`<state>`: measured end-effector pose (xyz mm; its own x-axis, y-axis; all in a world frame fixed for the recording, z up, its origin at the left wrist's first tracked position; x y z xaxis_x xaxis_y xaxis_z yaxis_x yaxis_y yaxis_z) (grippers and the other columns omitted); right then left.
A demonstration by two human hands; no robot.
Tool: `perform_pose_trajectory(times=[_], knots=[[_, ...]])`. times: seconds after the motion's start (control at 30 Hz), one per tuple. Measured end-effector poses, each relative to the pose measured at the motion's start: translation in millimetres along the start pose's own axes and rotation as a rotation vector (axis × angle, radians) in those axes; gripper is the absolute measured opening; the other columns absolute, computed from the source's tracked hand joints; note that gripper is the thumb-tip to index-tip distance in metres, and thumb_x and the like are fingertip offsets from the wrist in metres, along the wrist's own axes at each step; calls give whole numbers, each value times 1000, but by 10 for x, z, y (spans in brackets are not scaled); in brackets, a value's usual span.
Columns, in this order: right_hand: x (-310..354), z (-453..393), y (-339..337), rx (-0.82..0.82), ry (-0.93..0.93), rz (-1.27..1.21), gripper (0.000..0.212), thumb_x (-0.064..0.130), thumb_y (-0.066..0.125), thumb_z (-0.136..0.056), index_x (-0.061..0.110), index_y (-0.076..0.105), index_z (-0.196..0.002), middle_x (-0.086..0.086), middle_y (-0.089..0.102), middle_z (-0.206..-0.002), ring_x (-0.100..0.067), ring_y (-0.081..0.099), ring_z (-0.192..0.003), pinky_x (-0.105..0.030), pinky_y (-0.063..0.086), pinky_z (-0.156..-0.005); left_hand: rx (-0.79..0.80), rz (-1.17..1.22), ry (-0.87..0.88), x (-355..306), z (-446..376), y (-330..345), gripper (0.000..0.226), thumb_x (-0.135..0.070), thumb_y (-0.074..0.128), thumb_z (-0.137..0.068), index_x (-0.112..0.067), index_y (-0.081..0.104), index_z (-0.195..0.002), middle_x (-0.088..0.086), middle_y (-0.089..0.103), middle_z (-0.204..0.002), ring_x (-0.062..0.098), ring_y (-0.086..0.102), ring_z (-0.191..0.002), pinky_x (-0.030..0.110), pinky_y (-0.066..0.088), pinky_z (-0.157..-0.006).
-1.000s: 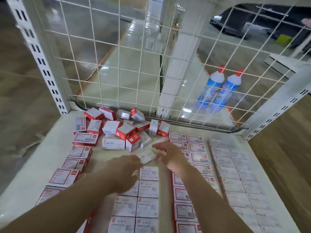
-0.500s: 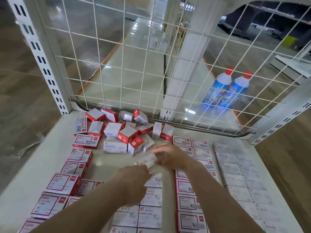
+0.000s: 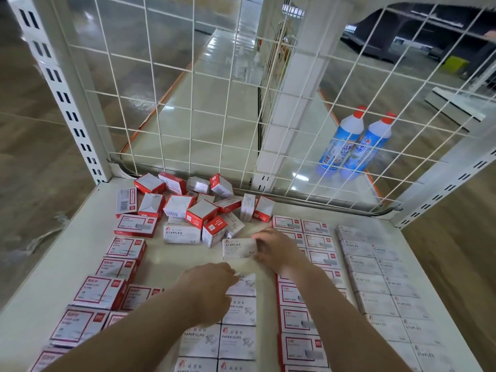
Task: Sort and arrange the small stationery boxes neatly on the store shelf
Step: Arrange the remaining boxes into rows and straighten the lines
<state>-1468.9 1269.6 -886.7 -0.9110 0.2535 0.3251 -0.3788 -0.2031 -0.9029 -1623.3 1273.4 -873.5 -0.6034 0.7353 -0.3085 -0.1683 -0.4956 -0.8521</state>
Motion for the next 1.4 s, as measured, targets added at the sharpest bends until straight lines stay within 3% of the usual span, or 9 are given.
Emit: perform_pose_trajectory(times=[0.13, 0.27, 0.43, 0.6, 0.67, 0.83, 0.9, 1.0, 1.4], knots=[[38, 53, -18, -46, 32, -35, 28, 19, 54, -86, 0, 61, -106, -10, 59, -108, -25, 53, -105, -35, 43, -88, -5, 109, -10, 5, 25, 23, 50, -32, 40, -96, -28, 29, -145, -11, 18, -153, 11, 20, -140, 27, 19, -113], [-13, 167, -103, -165, 108, -169, 26, 18, 58, -85, 11, 60, -110, -1, 57, -104, -15, 51, -93, -27, 42, -81, -79, 368, -86, 3, 67, -24, 39, -29, 45, -96, -25, 46, -134, -7, 37, -142, 9, 33, -131, 19, 24, -105], [-31, 377, -115, -290, 123, -309, 33, 19, 67, -81, 16, 59, -113, 3, 60, -105, -12, 56, -99, -30, 46, -91, -188, 639, -315, 178, 47, -113, 28, -21, 50, -93, -18, 55, -121, -1, 55, -121, 9, 55, -91, 15, 46, -72], [175, 593, -192, -375, 55, -466, 36, 15, 66, -82, 18, 56, -116, 9, 57, -105, -6, 52, -99, -13, 40, -88, -299, 818, -372, 260, 78, -256, 36, -19, 49, -95, -13, 48, -130, 3, 60, -112, 5, 49, -60, 13, 38, -49], [249, 673, -199, -394, 4, -521, 36, 14, 67, -82, 25, 54, -114, 15, 56, -103, -1, 52, -99, -7, 38, -86, -340, 851, -351, 274, 110, -325, 36, -18, 49, -95, -12, 48, -131, 4, 61, -114, 2, 46, -58, 10, 34, -42], [315, 788, -169, -365, -35, -612, 36, 12, 63, -84, 32, 53, -112, 20, 57, -108, 9, 50, -102, -1, 36, -86, -317, 933, -343, 249, 212, -361, 17, -15, 56, -92, -11, 62, -106, -3, 63, -85, 6, 54, -68, 13, 37, -51], [301, 806, -180, -362, -27, -649, 40, 6, 61, -84, 36, 52, -109, 18, 56, -111, 5, 52, -105, -8, 40, -91, -289, 944, -348, 211, 233, -346, 5, -13, 57, -91, -15, 61, -93, -5, 62, -82, 5, 53, -67, 12, 36, -51], [267, 822, -183, -366, -9, -671, 44, -1, 60, -83, 31, 54, -112, 8, 58, -115, -3, 55, -107, -17, 44, -95, -266, 972, -347, 164, 248, -304, 13, -12, 58, -90, -20, 54, -80, -3, 62, -81, 7, 51, -66, 15, 38, -53], [317, 929, -136, -352, 14, -673, 40, -1, 56, -86, 20, 55, -121, 13, 55, -111, 3, 53, -103, -5, 41, -87, -278, 992, -331, 226, 233, -232, 8, -11, 59, -89, -17, 59, -94, 2, 66, -84, 11, 52, -64, 17, 41, -54]])
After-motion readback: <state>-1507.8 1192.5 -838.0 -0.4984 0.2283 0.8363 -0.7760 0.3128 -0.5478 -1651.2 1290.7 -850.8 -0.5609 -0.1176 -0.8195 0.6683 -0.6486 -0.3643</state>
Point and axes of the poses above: each hand's wrist, its own z-axis away from the middle knuckle, its own y-axis out of the palm, x = y × z, the point moved 4 cm from there along -z, towards the middle knuckle
